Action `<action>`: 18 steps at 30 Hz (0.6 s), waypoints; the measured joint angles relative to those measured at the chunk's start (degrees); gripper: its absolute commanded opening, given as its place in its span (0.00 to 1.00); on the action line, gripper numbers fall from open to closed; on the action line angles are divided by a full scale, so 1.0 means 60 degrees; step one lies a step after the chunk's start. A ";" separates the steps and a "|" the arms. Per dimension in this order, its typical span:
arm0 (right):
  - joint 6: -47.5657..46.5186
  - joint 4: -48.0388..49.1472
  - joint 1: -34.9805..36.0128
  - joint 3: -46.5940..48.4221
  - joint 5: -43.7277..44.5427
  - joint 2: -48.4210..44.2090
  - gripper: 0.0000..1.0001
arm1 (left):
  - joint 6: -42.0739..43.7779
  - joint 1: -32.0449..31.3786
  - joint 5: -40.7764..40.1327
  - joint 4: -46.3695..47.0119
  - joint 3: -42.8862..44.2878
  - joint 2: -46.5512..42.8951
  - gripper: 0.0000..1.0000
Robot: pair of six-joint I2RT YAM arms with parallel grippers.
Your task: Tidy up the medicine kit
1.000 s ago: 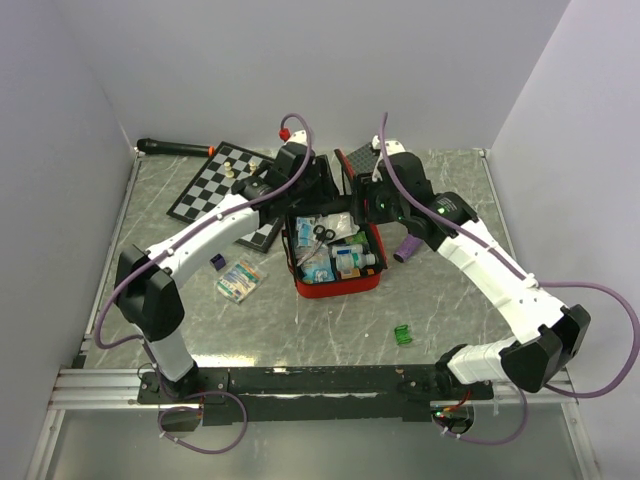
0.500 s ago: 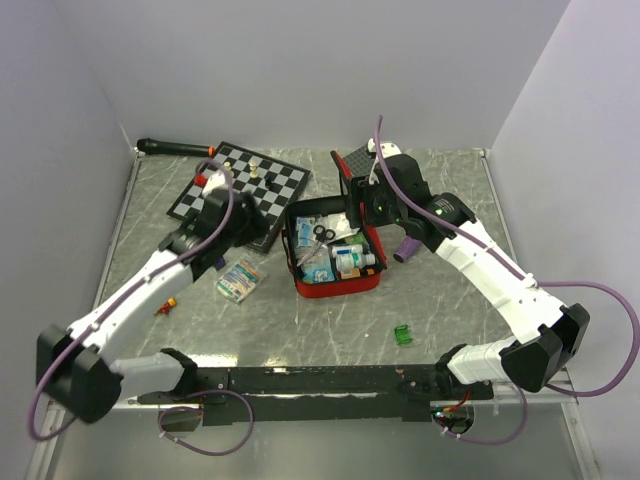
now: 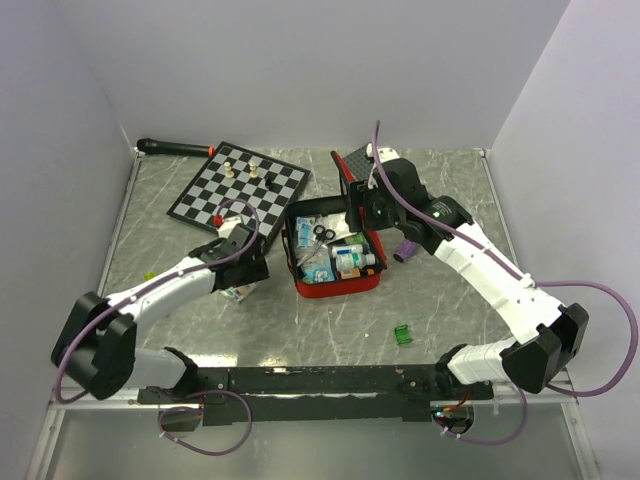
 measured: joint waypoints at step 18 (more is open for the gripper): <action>0.0000 0.0069 0.0000 -0.0259 0.0036 -0.0262 0.76 | -0.1093 -0.0991 -0.2113 -0.0284 0.1617 0.3464 0.60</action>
